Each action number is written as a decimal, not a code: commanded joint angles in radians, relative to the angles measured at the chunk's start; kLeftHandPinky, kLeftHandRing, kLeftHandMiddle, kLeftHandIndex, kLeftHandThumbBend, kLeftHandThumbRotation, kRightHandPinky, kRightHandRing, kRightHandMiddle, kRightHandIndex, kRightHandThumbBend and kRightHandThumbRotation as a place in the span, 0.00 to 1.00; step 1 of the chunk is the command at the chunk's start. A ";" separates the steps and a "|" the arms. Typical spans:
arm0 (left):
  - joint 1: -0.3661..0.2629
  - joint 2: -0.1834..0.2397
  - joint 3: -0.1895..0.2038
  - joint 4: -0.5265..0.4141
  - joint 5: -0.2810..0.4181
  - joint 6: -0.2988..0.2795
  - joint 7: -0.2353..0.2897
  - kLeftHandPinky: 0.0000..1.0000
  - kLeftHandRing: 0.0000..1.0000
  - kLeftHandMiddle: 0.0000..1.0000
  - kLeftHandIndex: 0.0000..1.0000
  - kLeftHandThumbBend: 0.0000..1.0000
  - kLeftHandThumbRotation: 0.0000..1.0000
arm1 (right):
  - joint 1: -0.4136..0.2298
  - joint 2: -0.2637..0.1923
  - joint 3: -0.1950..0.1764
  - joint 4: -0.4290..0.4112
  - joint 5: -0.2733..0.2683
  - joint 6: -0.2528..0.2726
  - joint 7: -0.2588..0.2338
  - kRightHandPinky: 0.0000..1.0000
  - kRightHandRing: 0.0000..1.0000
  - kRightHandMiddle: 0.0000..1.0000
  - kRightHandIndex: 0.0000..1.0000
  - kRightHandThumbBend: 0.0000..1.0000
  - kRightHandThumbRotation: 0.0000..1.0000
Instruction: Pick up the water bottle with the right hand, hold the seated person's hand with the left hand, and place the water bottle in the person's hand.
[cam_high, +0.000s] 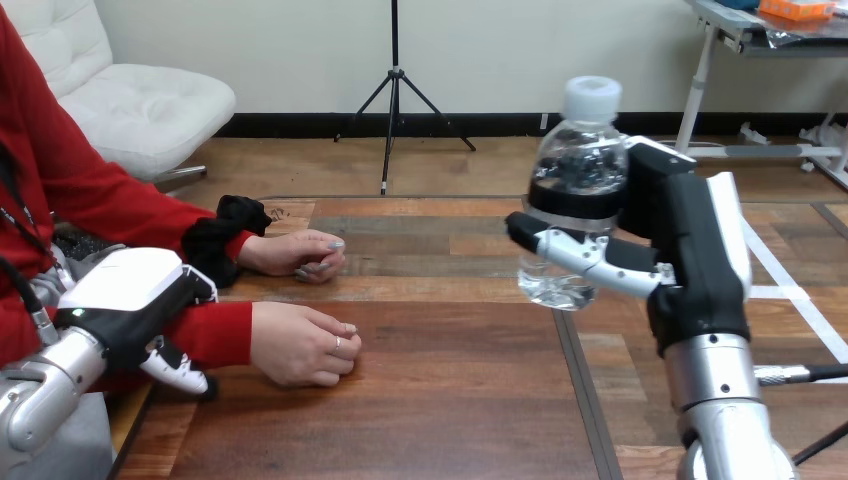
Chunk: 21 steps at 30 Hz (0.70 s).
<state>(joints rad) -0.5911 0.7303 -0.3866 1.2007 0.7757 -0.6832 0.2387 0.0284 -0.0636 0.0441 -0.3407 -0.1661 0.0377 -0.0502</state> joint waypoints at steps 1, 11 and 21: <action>-0.067 -0.003 0.013 -0.005 -0.031 -0.014 0.039 0.30 0.37 0.43 0.44 0.81 0.15 | -0.047 0.011 0.019 0.010 -0.007 -0.050 -0.002 0.27 0.35 0.50 0.50 0.79 0.00; -0.070 -0.019 0.001 -0.005 -0.033 -0.023 0.077 0.27 0.34 0.42 0.43 0.81 0.18 | -0.047 0.016 0.045 0.076 -0.024 -0.092 -0.013 0.27 0.35 0.50 0.51 0.79 0.00; -0.058 -0.029 0.015 -0.011 -0.059 -0.056 0.085 0.26 0.33 0.41 0.43 0.81 0.22 | -0.050 0.031 0.075 0.133 -0.069 -0.105 -0.034 0.26 0.34 0.49 0.51 0.80 0.00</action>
<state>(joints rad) -0.5910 0.7218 -0.3866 1.2053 0.7523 -0.7119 0.2941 0.0284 -0.0477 0.1093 -0.2244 -0.2242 -0.0226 -0.0628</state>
